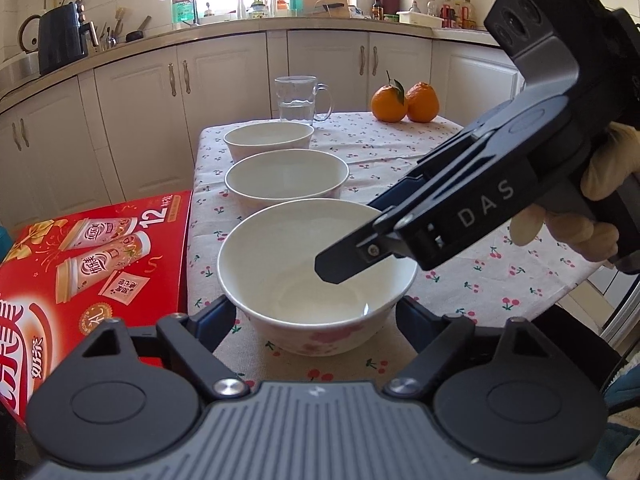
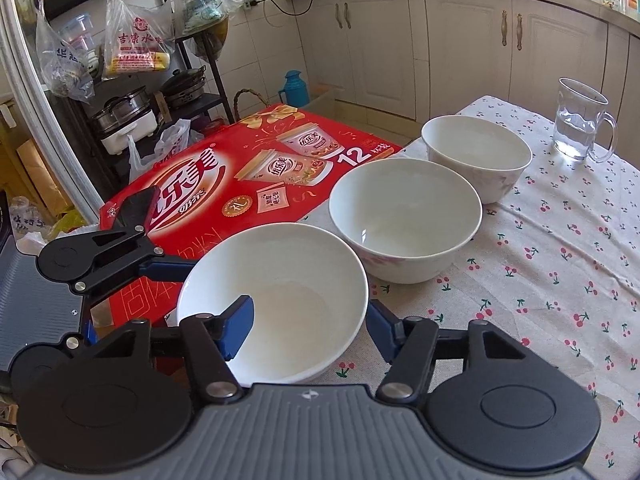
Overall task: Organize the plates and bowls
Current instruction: 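Move the right gripper to the rim of a white floral bowl, then close the right gripper on the bowl's rim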
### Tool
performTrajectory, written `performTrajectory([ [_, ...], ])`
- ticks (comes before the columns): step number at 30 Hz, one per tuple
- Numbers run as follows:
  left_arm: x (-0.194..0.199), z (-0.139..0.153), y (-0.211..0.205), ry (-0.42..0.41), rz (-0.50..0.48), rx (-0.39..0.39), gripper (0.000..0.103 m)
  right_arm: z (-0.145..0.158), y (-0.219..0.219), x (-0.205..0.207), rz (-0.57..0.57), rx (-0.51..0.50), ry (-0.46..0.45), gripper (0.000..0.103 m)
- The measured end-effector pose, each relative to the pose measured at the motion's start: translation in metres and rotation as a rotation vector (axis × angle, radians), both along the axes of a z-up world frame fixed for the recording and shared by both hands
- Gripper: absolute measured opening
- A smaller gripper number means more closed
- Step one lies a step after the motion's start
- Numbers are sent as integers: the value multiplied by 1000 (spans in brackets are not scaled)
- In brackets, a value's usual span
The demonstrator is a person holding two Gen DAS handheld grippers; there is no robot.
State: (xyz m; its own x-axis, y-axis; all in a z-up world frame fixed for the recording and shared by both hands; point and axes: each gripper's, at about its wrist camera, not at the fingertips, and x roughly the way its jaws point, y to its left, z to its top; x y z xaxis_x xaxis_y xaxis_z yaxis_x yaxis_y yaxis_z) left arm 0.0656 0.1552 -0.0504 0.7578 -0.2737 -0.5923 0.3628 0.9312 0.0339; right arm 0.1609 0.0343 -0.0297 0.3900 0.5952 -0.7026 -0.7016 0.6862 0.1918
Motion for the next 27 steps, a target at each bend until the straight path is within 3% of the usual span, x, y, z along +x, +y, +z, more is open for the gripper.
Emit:
performTrajectory([
  [13, 1, 4, -6, 20, -17, 14, 86, 4, -6, -4, -1, 12, -1, 65],
  [27, 10, 12, -53, 16, -149, 23, 86, 11, -60, -18, -106, 29, -23, 66],
])
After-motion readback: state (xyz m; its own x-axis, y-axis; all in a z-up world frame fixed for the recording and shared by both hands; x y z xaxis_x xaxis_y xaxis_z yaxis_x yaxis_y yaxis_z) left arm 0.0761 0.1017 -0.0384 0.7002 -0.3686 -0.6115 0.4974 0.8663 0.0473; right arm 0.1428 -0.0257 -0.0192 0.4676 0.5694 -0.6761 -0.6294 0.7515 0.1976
